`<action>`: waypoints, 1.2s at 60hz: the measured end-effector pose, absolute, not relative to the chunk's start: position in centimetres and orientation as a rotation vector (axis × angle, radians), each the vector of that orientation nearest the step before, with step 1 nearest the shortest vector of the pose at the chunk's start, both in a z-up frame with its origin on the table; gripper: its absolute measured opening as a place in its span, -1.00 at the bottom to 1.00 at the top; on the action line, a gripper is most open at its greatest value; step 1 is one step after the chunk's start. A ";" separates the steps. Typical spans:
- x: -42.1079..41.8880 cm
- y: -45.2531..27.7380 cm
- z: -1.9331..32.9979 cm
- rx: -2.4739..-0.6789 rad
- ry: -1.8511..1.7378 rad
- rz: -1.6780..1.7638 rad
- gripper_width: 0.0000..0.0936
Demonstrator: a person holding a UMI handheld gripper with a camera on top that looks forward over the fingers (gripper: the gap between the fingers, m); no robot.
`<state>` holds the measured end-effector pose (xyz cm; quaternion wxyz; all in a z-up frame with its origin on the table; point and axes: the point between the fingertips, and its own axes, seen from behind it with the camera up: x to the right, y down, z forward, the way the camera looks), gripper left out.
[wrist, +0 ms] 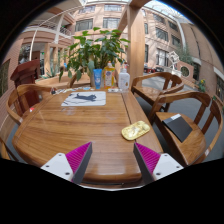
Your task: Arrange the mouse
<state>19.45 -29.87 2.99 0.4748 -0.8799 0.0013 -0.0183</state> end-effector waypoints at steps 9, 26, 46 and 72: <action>23.9 -26.2 2.3 -2.135 0.081 -0.090 0.83; 26.7 -21.1 -0.9 -2.184 0.172 -0.080 0.83; 24.8 -16.0 -1.0 -2.178 0.098 -0.069 0.70; 23.8 -15.6 -1.3 -2.197 -0.051 -0.092 -0.14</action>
